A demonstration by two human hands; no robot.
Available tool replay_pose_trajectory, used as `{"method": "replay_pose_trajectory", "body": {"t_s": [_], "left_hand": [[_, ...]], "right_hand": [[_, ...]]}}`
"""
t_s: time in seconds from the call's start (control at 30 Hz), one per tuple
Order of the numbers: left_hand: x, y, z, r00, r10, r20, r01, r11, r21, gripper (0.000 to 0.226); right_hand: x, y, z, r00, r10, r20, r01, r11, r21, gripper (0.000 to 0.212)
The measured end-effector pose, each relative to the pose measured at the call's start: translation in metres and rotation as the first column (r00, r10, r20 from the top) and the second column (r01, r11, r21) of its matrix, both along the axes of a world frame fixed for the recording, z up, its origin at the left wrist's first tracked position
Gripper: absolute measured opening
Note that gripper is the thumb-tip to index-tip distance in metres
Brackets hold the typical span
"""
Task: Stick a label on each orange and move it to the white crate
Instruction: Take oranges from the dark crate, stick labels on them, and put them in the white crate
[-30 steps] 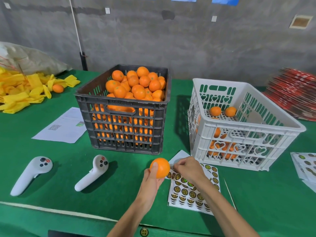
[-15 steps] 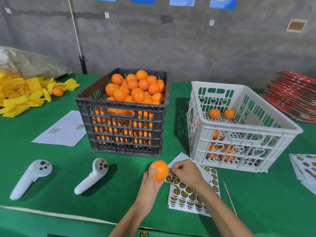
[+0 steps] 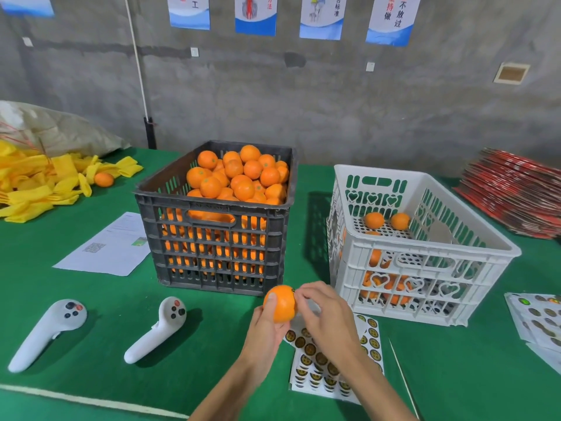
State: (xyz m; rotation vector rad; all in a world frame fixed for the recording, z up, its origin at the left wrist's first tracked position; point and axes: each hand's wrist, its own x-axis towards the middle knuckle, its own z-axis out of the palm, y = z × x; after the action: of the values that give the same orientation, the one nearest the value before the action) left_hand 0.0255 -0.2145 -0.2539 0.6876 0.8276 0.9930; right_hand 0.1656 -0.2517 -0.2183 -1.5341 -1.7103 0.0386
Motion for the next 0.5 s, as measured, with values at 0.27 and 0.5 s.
{"method": "replay_pose_trajectory", "body": {"t_s": [0.27,0.5], "left_hand": [[0.016,0.014,0.058,0.999,-0.048,0.000,0.048,0.990,0.134,0.062],[0.046,0.031,0.141,0.958,-0.180,-0.224,0.256,0.889,0.380,0.051]], "right_hand": [[-0.001,-0.010,0.038,0.976,-0.050,0.211,0.021,0.990,0.137,0.072],[0.037,0.008,0.100,0.962,-0.243,0.123,0.199,0.935,0.293,0.073]]}}
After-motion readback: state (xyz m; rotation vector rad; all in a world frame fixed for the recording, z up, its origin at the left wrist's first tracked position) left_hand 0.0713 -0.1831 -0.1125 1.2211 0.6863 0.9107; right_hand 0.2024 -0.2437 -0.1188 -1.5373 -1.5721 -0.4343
